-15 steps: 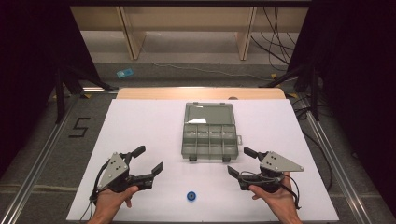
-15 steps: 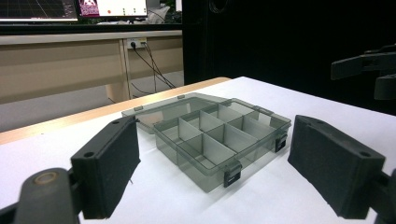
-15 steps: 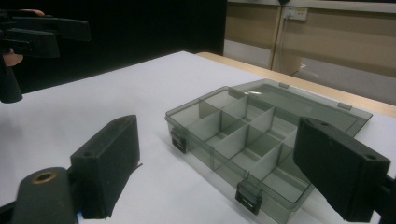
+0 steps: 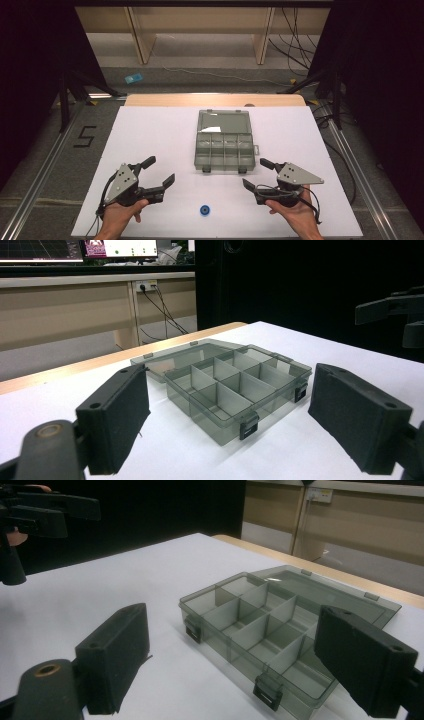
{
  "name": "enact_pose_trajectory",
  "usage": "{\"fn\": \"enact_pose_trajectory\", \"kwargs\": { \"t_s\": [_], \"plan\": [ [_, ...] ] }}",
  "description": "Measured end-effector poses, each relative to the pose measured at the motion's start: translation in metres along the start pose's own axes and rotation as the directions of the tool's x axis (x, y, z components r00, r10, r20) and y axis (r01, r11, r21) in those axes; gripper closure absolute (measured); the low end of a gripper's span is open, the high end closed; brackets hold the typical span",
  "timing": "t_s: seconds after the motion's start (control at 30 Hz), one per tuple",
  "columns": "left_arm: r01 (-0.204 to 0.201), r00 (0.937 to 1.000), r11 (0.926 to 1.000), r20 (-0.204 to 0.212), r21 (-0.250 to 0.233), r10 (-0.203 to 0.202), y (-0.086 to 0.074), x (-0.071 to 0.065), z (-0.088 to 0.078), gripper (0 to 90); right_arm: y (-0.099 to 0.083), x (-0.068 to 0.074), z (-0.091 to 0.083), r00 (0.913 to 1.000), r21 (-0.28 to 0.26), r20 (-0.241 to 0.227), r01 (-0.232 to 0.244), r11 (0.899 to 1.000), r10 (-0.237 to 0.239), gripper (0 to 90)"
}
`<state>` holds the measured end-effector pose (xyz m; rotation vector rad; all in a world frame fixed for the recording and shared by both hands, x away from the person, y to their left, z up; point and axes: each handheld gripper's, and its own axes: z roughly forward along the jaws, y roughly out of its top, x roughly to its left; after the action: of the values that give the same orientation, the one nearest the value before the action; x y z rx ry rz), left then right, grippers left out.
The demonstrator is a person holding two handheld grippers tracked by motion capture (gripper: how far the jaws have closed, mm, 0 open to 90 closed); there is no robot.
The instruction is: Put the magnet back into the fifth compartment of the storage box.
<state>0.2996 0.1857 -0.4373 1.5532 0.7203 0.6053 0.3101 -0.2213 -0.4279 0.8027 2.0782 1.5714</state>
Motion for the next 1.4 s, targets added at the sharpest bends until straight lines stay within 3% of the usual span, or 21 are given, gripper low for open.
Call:
{"fn": "enact_pose_trajectory", "kwargs": {
  "t_s": [0.1,0.13,0.5,0.57,0.67,0.7,0.97,1.0,1.17,1.4],
  "plan": [
    [0.0,1.0,1.0,0.0,0.0,0.0,0.0,0.0,0.0,15.7,0.0,0.0,0.001,1.0,-0.001,0.0,0.01,1.0,-0.01,15.5],
    [0.0,1.0,1.0,0.0,0.0,0.0,0.0,0.0,0.0,15.7,0.001,0.001,-0.001,0.9999,0.026,-0.001,0.013,1.0,-0.013,15.5],
    [0.0,1.0,1.0,-0.001,0.001,0.0,0.0,0.0,0.0,15.7,0.005,0.003,0.003,0.9983,0.017,-0.007,0.058,0.998,-0.058,15.5],
    [0.001,1.0,1.0,-0.001,0.001,-0.001,0.0,0.0,0.0,15.7,0.007,0.005,0.002,0.9982,0.037,-0.004,0.061,0.997,-0.06,15.5],
    [-0.004,1.0,1.0,0.003,-0.006,0.004,0.0,0.001,0.001,15.7,0.009,0.007,0.004,0.997,0.043,-0.03,0.073,0.996,-0.072,15.6],
    [-0.004,1.0,1.0,0.003,-0.006,0.004,0.0,0.001,0.001,15.7,0.01,0.008,0.005,0.9969,0.049,-0.018,0.078,0.996,-0.077,15.6],
    [0.0,1.0,1.0,-0.002,0.001,0.0,0.0,0.001,0.0,15.7,0.015,0.014,0.009,0.9927,0.089,-0.052,0.113,0.99,-0.108,15.9],
    [-0.007,0.9999,0.9999,0.009,-0.015,0.007,-0.001,0.002,0.002,15.7,0.015,0.015,0.01,0.9923,0.094,-0.055,0.115,0.989,-0.111,15.9],
    [0.002,1.0,1.0,-0.003,0.001,-0.002,-0.001,0.001,0.001,15.7,0.018,0.019,0.016,0.9882,0.127,-0.082,0.139,0.982,-0.13,16.2],
    [0.005,1.0,1.0,-0.004,-0.001,-0.005,-0.001,0.0,0.001,15.7,0.022,0.029,0.03,0.9748,0.213,-0.149,0.196,0.957,-0.166,17.8]
  ]
}}
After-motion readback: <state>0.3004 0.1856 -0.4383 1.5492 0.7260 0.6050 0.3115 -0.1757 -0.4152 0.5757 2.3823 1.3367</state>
